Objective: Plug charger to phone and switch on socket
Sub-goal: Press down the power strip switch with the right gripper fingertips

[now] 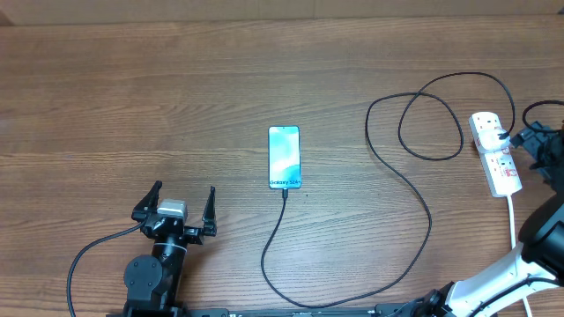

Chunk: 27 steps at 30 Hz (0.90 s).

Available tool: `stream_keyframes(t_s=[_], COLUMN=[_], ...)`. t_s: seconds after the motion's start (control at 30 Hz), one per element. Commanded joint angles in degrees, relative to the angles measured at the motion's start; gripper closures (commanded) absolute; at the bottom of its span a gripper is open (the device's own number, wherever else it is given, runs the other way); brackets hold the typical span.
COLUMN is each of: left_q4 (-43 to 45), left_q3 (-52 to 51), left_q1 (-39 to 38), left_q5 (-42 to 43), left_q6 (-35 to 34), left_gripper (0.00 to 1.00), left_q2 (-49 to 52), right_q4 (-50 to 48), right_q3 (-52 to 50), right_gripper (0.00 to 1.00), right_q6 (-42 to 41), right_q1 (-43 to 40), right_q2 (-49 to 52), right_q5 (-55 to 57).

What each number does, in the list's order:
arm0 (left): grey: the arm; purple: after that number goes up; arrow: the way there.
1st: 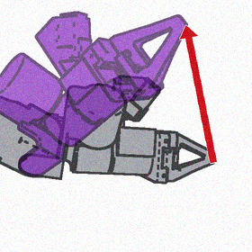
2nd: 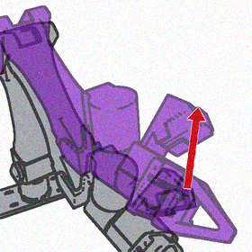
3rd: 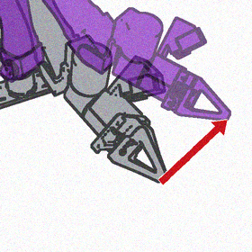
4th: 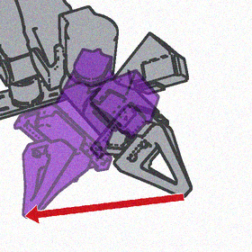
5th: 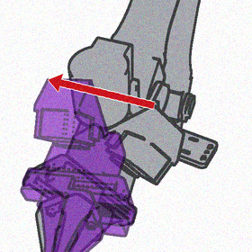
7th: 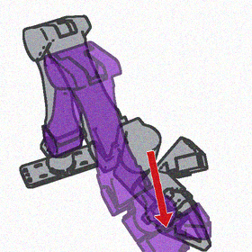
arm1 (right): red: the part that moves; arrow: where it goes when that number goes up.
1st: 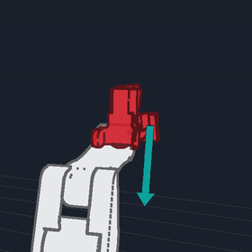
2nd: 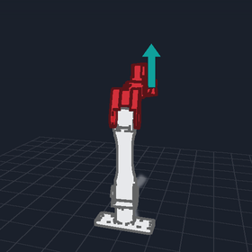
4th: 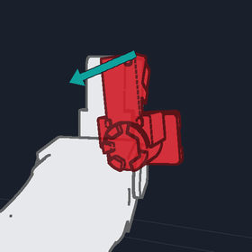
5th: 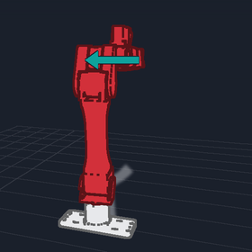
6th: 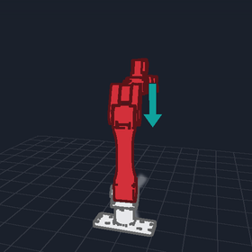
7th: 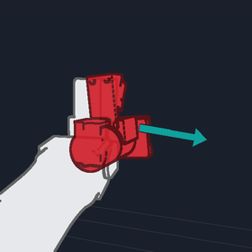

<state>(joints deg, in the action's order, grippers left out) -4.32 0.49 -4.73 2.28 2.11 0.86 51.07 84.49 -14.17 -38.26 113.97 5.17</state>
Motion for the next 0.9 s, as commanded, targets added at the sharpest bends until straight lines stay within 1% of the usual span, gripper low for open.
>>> stream_keyframes(t_s=[0.0,0.2,0.43,0.6,0.87], left_q4=[-0.1,-0.1,-0.1,-0.1,-0.1], left_q3=[-0.2,-0.2,-0.2,-0.2,-0.2], left_q1=[0.3,0.3,0.3,0.3,0.3], left_q5=[-0.4,-0.4,-0.4,-0.4,-0.4], left_q6=[1.2,1.2,1.2,1.2,1.2], left_gripper=[0.00,0.00,0.00,0.00,0.00], left_q2=[-0.5,-0.5,-0.5,-0.5,-0.5], right_q4=[0.3,0.1,-2.9,-2.2,0.4], right_q3=[1.0,1.0,1.0,1.0,1.0], right_gripper=[0.00,0.00,0.00,0.00,0.00], right_q6=[-2.2,-2.6,-2.6,-2.6,-2.6], right_q1=[-0.3,-0.3,-0.3,-0.3,-0.3], right_q2=[2.1,3.1,3.1,3.1,3.1], right_q5=[1.2,1.2,1.2,-1.9,-1.8])
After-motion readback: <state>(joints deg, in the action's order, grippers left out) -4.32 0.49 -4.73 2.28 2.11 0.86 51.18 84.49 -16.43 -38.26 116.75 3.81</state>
